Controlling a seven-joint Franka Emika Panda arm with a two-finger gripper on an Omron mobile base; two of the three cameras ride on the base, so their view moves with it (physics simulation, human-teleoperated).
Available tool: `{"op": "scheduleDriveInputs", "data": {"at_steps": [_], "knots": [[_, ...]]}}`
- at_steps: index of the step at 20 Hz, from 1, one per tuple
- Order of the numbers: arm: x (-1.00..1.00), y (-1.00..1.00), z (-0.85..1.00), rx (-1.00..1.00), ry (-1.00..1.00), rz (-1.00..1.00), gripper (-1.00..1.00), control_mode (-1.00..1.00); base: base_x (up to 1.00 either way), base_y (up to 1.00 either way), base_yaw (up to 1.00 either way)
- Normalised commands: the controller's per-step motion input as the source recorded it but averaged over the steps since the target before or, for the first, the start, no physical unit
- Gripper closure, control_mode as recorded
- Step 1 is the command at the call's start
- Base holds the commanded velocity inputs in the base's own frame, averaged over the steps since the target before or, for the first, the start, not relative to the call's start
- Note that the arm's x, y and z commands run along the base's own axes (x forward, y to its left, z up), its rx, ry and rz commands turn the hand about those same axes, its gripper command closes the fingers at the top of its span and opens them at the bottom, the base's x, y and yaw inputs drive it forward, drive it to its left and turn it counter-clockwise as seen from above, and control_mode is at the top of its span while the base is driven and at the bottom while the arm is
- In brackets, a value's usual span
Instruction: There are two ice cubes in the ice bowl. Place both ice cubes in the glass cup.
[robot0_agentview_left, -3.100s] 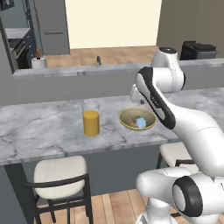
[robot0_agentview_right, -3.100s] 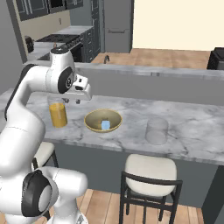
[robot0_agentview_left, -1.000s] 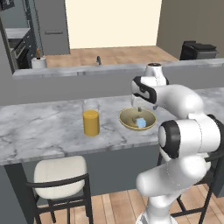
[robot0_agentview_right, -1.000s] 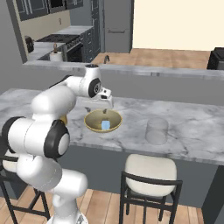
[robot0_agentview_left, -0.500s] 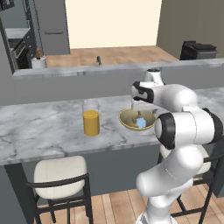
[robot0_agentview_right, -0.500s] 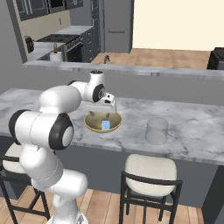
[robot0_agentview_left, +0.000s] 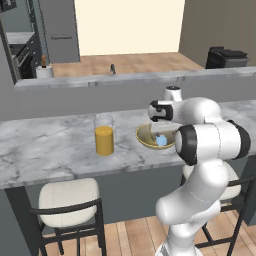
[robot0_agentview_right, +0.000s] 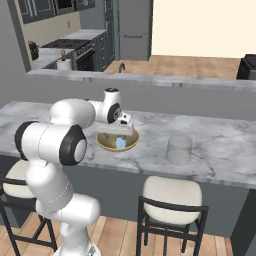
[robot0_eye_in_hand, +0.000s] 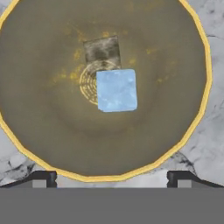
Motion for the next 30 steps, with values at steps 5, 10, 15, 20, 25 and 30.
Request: {"op": "scheduleDriveInputs", "data": {"at_steps": [5, 10, 15, 20, 25, 30], "knots": [[0.18, 0.00, -0.19, 0.00, 0.00, 0.00, -1.00, -1.00, 0.00, 0.00, 0.00], [0.18, 0.00, -0.19, 0.00, 0.00, 0.00, -1.00, -1.00, 0.00, 0.00, 0.00], [0.18, 0.00, -0.26, 0.00, 0.00, 0.00, -1.00, -1.00, 0.00, 0.00, 0.00], [0.21, 0.00, -0.24, 0.00, 0.00, 0.00, -1.00, -1.00, 0.00, 0.00, 0.00], [0.21, -0.01, -0.13, 0.00, 0.00, 0.00, -1.00, -1.00, 0.00, 0.00, 0.00], [0.19, -0.01, -0.09, 0.00, 0.00, 0.00, -1.00, -1.00, 0.00, 0.00, 0.00]]}}
